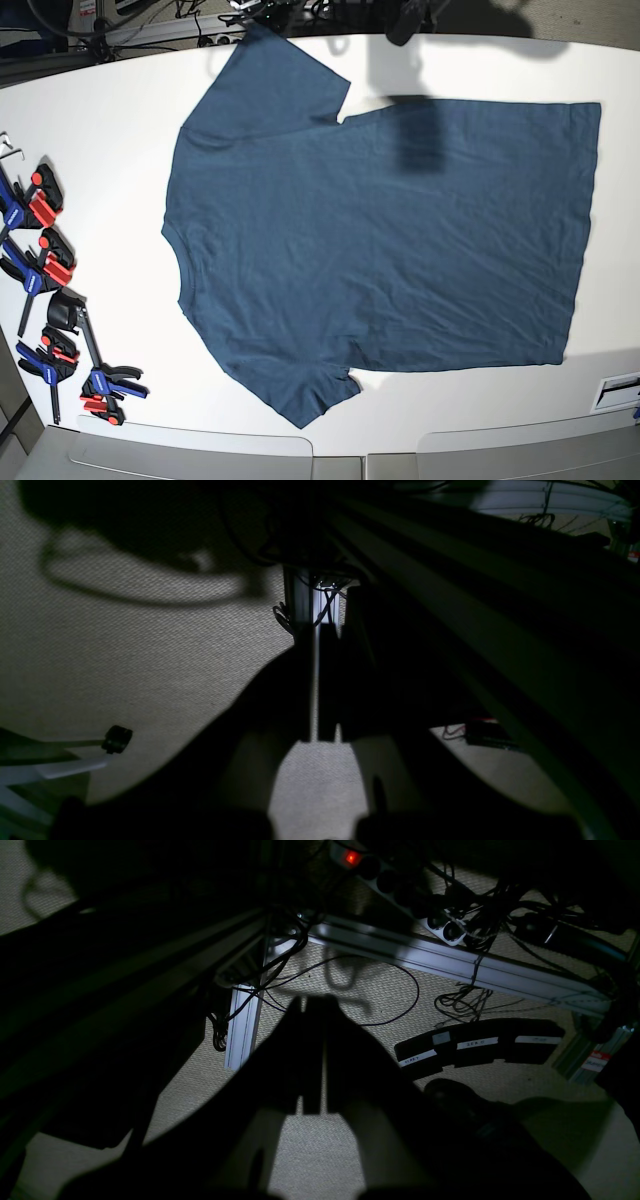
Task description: Fold the T-shirt properly
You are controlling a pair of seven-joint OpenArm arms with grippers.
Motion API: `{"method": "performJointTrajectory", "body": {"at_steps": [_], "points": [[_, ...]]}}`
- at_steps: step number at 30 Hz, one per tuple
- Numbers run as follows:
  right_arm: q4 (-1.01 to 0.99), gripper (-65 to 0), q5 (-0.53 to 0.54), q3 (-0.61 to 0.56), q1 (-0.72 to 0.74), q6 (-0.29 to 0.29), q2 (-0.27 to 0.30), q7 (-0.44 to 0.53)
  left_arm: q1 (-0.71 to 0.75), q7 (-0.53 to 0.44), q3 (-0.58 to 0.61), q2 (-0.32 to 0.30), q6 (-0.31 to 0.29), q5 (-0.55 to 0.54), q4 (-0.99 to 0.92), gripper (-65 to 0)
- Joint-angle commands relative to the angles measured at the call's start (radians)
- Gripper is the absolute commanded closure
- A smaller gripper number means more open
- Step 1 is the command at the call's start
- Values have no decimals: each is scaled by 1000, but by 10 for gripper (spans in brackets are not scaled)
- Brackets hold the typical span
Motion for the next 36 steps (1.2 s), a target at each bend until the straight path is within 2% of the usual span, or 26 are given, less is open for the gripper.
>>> {"method": "performJointTrajectory", "body": {"at_steps": [1, 17, 36], "points": [[9, 0, 2, 0, 0, -4, 2, 9, 6, -3, 4, 8, -15, 2, 10, 0], [9, 0, 2, 0, 0, -4, 2, 7, 86, -3, 4, 8, -15, 3, 133, 0], [9, 0, 2, 0, -3, -5, 4, 7, 94, -3, 4, 4, -14, 3, 136, 0]]}}
